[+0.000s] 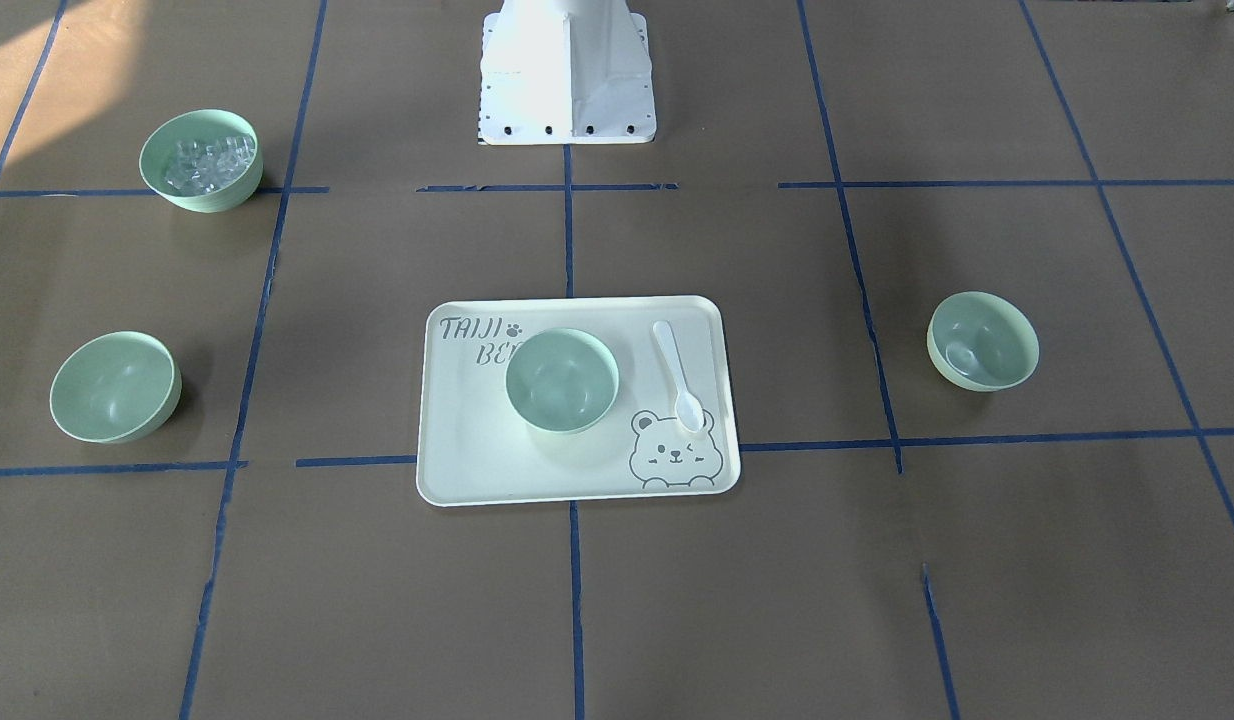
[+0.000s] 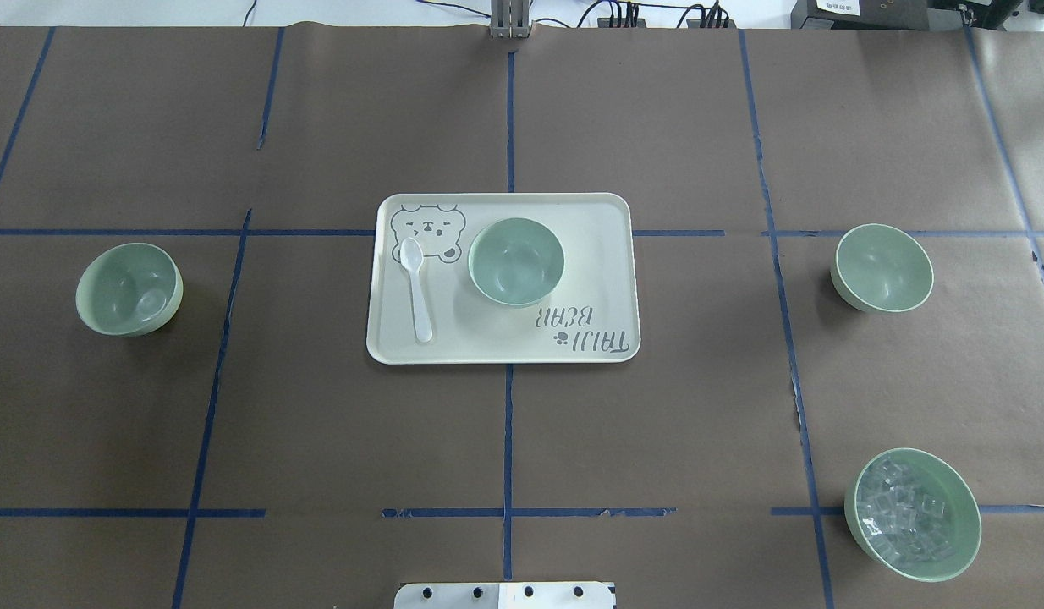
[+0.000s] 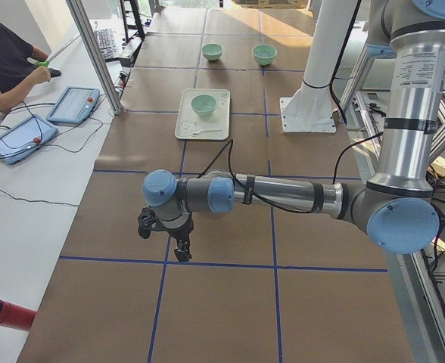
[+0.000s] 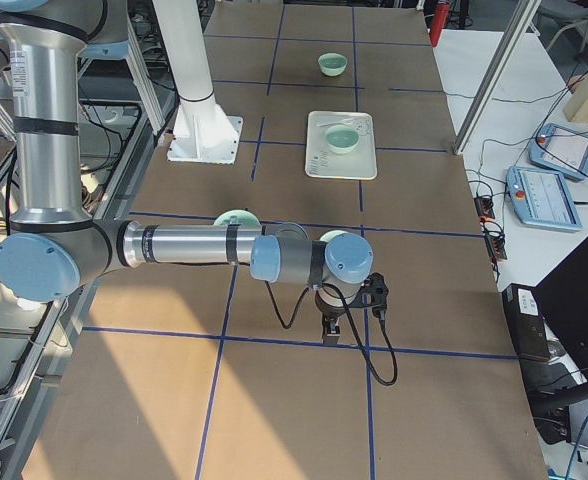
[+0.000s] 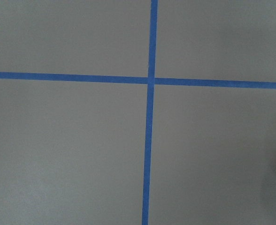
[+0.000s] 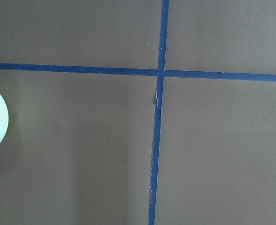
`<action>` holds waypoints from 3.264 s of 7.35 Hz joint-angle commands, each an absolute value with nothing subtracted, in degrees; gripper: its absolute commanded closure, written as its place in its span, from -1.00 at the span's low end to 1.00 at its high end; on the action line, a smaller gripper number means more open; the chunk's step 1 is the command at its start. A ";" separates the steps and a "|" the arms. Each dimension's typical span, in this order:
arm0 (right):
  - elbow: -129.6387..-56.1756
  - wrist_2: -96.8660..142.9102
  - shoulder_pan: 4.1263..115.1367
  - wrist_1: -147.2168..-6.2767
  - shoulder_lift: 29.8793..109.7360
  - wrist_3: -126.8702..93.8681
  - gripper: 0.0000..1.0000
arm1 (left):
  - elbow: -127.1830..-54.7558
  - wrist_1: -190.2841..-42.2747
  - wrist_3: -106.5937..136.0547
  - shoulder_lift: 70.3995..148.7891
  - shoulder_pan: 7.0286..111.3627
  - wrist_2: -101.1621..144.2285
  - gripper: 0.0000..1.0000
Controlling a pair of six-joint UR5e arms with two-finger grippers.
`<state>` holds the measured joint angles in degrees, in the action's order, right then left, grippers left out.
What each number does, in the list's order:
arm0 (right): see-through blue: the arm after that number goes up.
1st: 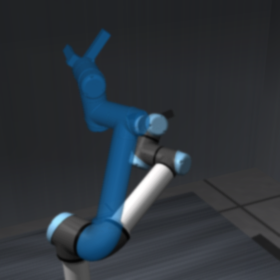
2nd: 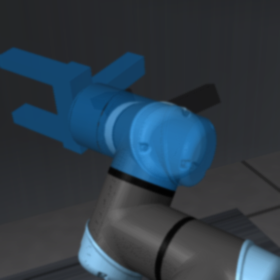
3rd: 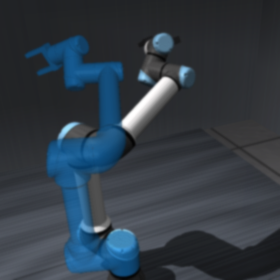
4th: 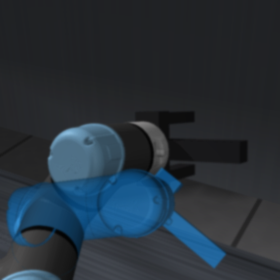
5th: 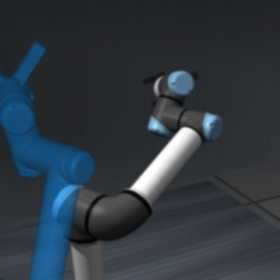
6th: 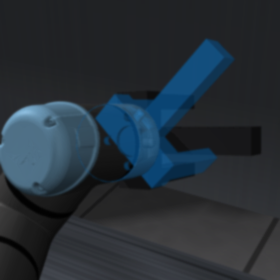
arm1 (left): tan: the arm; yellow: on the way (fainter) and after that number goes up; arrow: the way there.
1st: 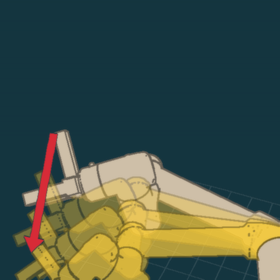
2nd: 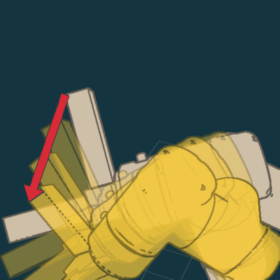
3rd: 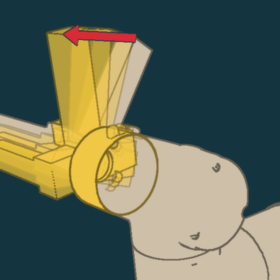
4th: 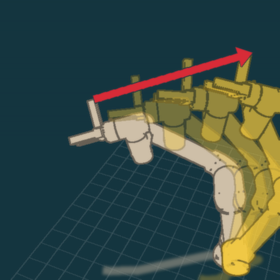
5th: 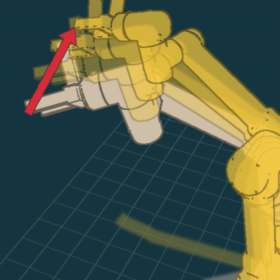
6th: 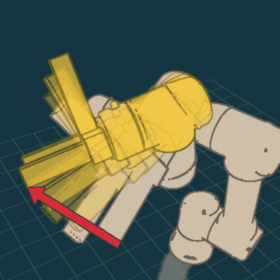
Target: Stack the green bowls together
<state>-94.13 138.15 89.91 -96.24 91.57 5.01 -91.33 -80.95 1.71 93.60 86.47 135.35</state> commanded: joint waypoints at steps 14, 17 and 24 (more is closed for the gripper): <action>-99.14 138.43 89.65 -96.15 89.65 0.54 -1.00 | -91.76 -129.99 60.54 88.86 54.34 122.71 -0.98; -99.05 138.69 89.56 -96.15 89.47 0.18 -1.00 | -92.02 -130.17 61.26 88.86 53.09 120.85 0.80; -94.25 139.22 85.11 -81.58 88.41 -14.51 -1.00 | -101.22 -118.70 61.17 86.66 61.43 129.63 1.00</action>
<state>-97.22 139.20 87.89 -91.02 88.26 -6.53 -97.97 -123.63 61.15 86.16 59.26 127.46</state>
